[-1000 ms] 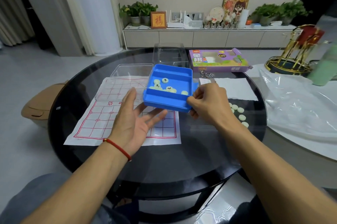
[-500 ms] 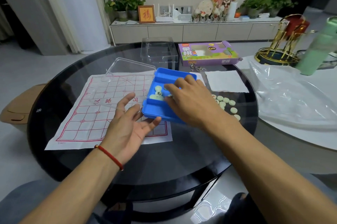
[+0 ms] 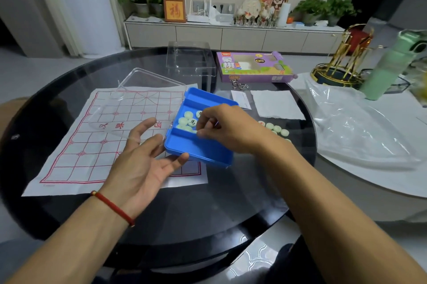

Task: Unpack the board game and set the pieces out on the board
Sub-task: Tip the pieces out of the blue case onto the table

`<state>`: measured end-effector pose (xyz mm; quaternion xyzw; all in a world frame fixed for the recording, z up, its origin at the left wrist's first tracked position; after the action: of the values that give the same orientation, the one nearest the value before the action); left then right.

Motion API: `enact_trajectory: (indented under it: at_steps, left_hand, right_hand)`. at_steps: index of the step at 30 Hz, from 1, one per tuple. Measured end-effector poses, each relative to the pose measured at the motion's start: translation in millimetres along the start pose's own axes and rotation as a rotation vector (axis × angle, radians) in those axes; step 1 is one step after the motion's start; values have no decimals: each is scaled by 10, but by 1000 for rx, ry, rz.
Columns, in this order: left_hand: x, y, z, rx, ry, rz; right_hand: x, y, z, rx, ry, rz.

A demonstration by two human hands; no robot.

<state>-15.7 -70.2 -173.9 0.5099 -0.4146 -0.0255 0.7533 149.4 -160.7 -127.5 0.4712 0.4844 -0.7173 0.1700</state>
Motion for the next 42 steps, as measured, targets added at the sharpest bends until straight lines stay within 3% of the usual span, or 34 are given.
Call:
enact_trajectory:
  at_steps: [14,25,29,35,39,42]
  left_hand:
    - [2,7,17,-5,14,13]
    - [-44,64,-24,19,86,65]
    - [-106,129,-70,87,152,53]
    - [-146,155,-75,103,169,38]
    - [-151,163,-73,108,168,32]
    - [-133,166,-67,105,150,29]
  right_hand:
    - [-34,82,5,3,1,-171]
    - [-434,533,13,111,352,-288]
    - [-321,681,-28,192,221,-79]
    - [57,572,-218,143,107,144]
    - [34,588,-271,151,268,208]
    - [-97,385,-161,8,463,78]
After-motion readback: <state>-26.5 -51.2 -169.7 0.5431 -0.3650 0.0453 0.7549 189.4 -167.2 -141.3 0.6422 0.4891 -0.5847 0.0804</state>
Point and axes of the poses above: each hand's wrist, its own z-axis away from the middle knuckle, its own x-axis out of the palm, y = z × x, the point moved 2 cm from there along -z, towards the middle knuckle, and after that the axes turned 10 degrees about x, right-handed, at the moved point
